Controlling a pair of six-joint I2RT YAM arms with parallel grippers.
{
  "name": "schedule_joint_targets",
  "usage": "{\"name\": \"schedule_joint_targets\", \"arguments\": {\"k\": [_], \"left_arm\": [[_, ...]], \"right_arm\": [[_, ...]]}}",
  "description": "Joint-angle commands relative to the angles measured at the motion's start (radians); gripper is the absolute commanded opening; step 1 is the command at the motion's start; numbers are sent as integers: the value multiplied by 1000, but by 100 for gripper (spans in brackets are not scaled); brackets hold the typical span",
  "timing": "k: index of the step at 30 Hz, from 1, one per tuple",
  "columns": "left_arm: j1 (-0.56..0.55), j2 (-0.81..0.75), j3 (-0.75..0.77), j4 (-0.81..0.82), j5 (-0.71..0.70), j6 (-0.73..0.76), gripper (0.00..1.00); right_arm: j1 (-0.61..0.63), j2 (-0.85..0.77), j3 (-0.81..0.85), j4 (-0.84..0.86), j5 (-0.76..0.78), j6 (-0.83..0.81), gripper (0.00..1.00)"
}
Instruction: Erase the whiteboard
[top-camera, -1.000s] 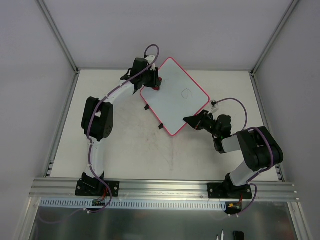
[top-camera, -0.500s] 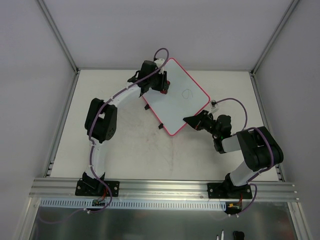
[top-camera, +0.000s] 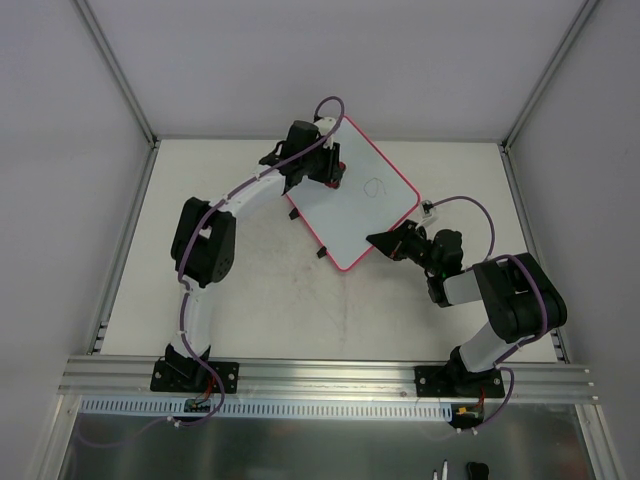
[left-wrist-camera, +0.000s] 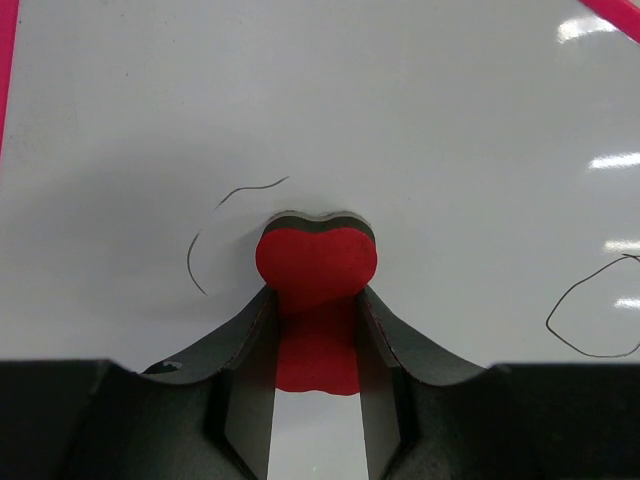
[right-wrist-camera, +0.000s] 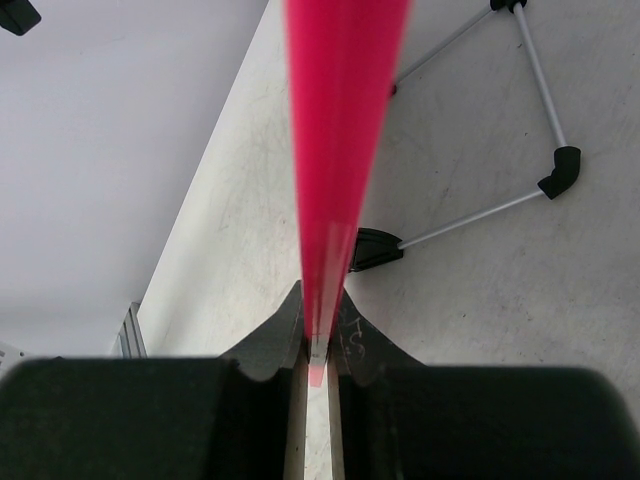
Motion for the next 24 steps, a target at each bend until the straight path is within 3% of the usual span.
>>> {"name": "schedule_joint_targets", "arguments": {"k": [1,8,24], "left_arm": [[29,11,56,-6,28,4,28],[106,74,113,-27,28,4,28],[126,76,119,-32,39,-9,26]], "right_arm": [[28,-43,25,278,-80,-57,0],[28,-46,25,278,-86,-60,0],[30,-75,4,277,-108,-74,0]]}}
